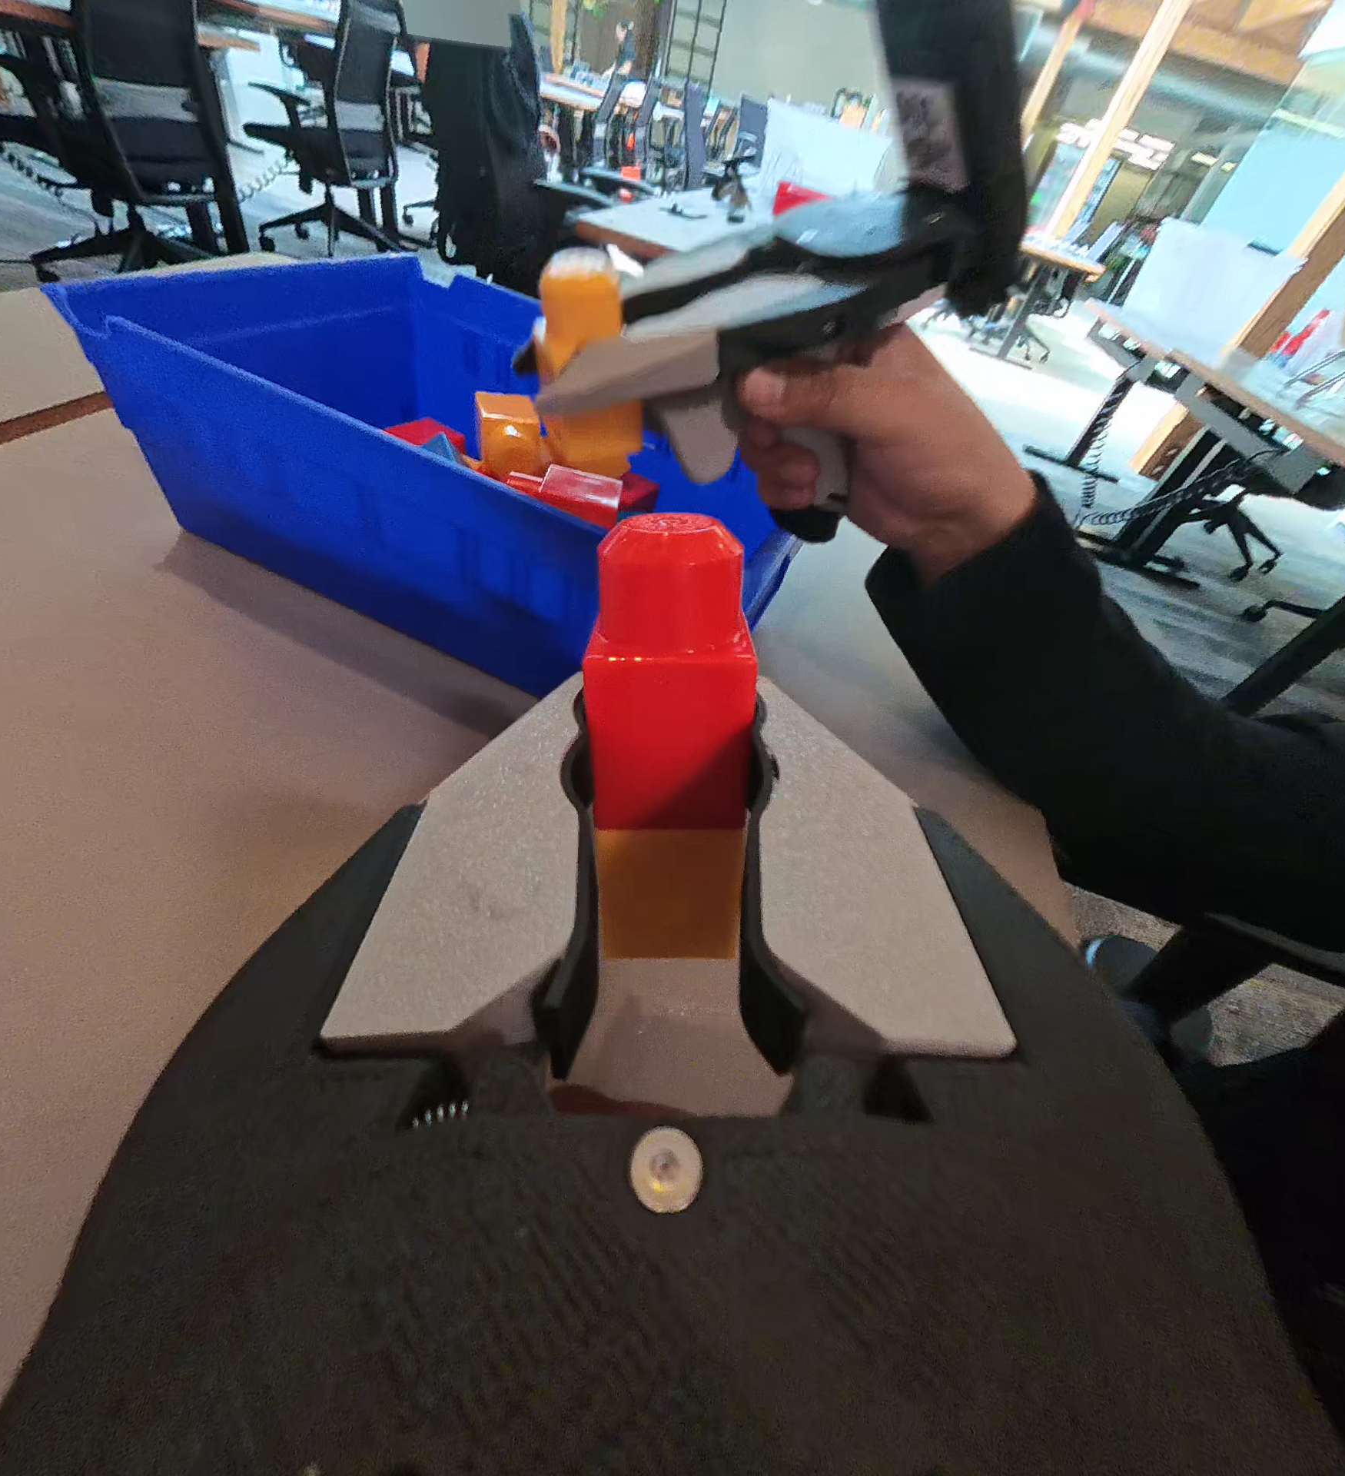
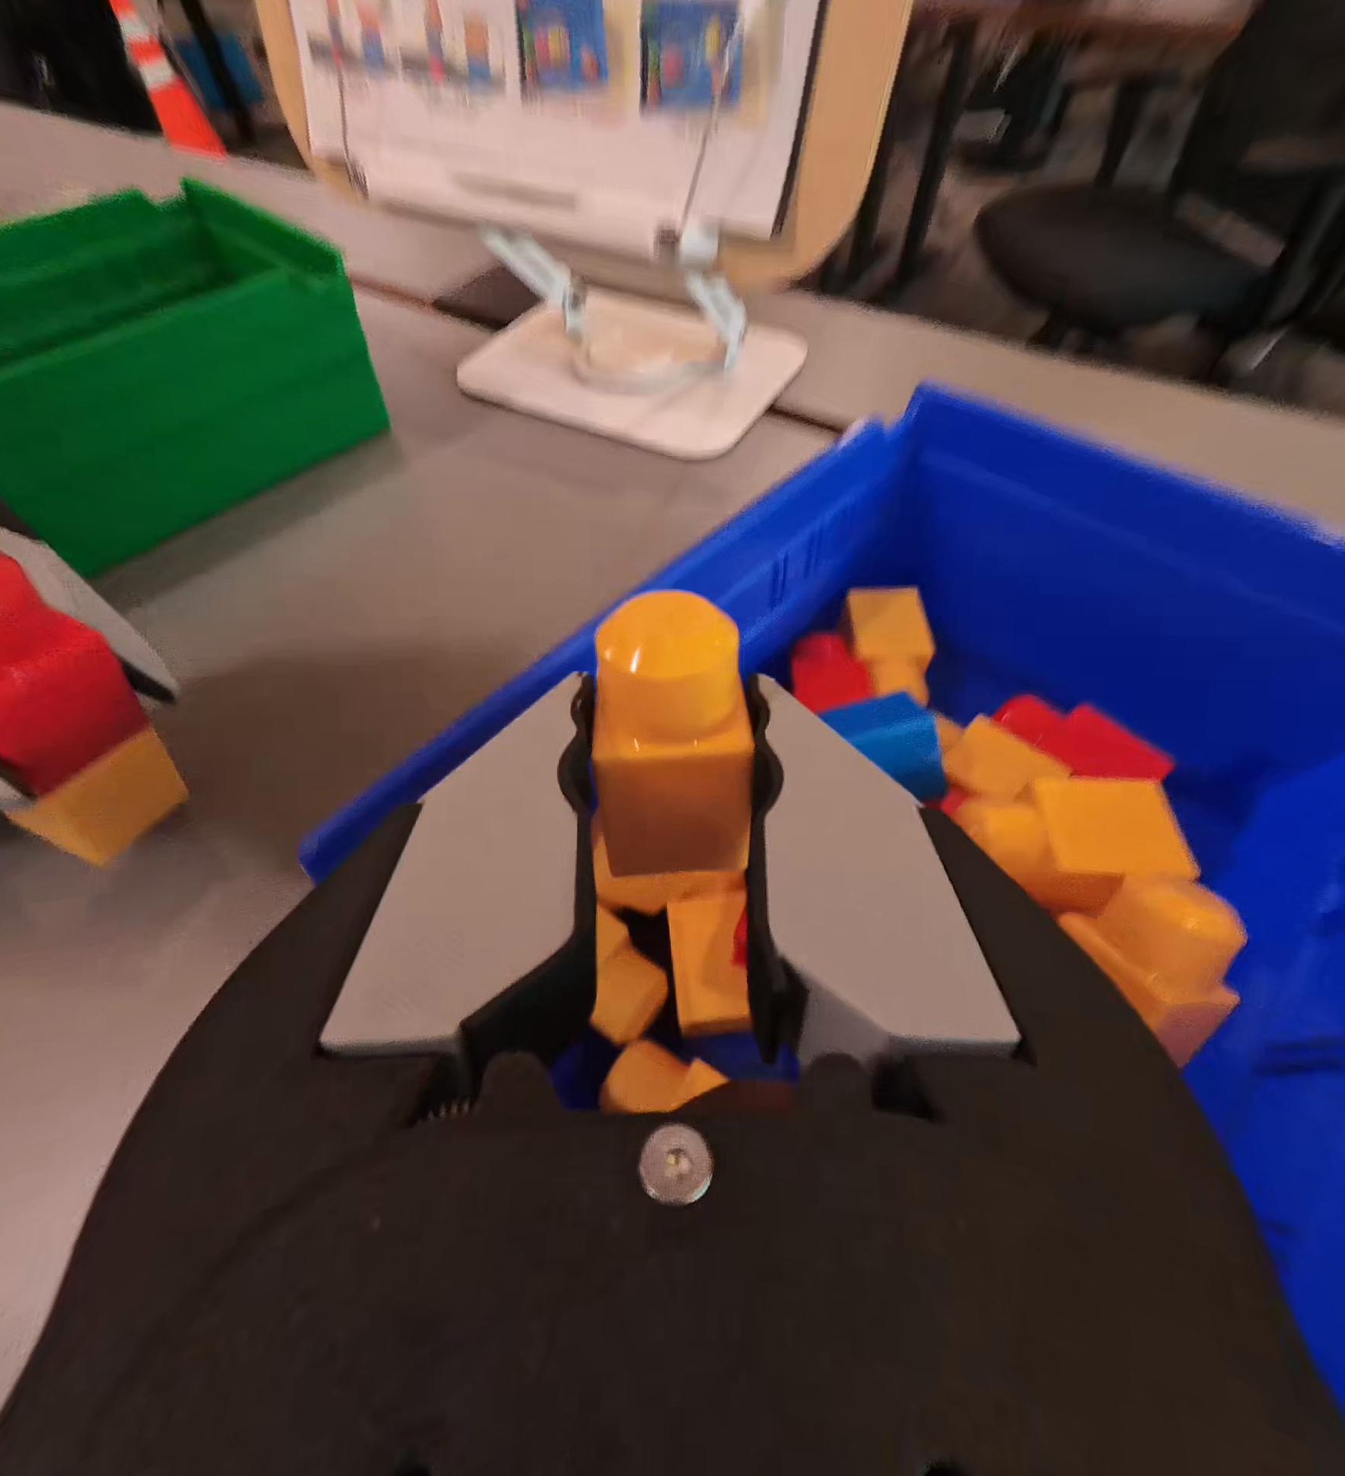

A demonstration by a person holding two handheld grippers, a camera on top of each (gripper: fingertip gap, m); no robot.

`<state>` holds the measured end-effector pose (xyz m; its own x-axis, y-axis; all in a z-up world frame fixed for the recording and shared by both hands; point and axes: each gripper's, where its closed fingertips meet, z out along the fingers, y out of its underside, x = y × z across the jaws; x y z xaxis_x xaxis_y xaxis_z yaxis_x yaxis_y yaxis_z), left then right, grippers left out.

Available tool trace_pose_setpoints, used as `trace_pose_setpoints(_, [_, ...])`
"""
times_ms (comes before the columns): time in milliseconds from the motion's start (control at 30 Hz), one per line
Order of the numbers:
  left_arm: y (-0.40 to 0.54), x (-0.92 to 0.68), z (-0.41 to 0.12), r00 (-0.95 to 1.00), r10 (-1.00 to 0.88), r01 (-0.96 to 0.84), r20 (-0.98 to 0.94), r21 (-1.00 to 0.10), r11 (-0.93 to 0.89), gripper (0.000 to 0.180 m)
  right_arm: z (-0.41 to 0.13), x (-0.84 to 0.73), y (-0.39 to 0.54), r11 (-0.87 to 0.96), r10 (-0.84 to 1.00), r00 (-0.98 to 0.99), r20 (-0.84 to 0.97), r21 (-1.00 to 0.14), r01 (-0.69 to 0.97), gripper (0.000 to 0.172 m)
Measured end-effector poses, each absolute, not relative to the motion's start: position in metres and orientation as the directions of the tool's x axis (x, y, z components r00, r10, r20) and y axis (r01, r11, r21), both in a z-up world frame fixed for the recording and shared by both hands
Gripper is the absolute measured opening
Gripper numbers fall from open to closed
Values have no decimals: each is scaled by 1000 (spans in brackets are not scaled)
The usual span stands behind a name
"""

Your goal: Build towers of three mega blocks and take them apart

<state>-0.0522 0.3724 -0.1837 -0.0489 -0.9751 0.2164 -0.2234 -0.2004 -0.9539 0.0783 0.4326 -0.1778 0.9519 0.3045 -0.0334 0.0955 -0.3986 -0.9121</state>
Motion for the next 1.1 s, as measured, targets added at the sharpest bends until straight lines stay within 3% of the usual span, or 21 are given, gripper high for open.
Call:
trace_pose_setpoints(100, [370, -52, -179, -64, -976, -199, 207, -961, -191, 33, -182, 67, 434, -417, 341, 937, -72, -905, 82, 64])
trace_pose_setpoints(200, [369, -51, -179, -71, -977, -196, 202, -963, -185, 34, -142, -8, 413, -274, 638, 748, -181, -962, 1, 62])
trace_pose_setpoints(300, [364, -51, -177, -100, -973, -182, 206, -966, -185, 33, -138, -67, 392, -308, 793, 551, -262, -951, -9, 61])
trace_pose_setpoints(367, [362, -51, -174, -111, -972, -171, 206, -968, -186, 34, -147, -88, 389, -329, 814, 517, -264, -944, 37, 57])
trace_pose_setpoints(433, [359, -51, -175, -121, -971, -180, 207, -966, -183, 34, -148, -99, 384, -301, 836, 498, -228, -951, 69, 27])
trace_pose_setpoints(533, [360, -50, -173, -119, -966, -166, 231, -963, -210, 34, -145, -98, 386, -256, 828, 534, -169, -962, 92, 27])
trace_pose_setpoints(700, [358, -48, -194, -117, -967, -259, 228, -947, -192, 37, -111, -75, 388, -189, 810, 550, -206, -978, -87, 27])
trace_pose_setpoints(1100, [343, -47, -190, -178, -958, -261, 224, -950, -174, 35, -124, -88, 378, -254, 850, 466, -244, -966, -42, 28])
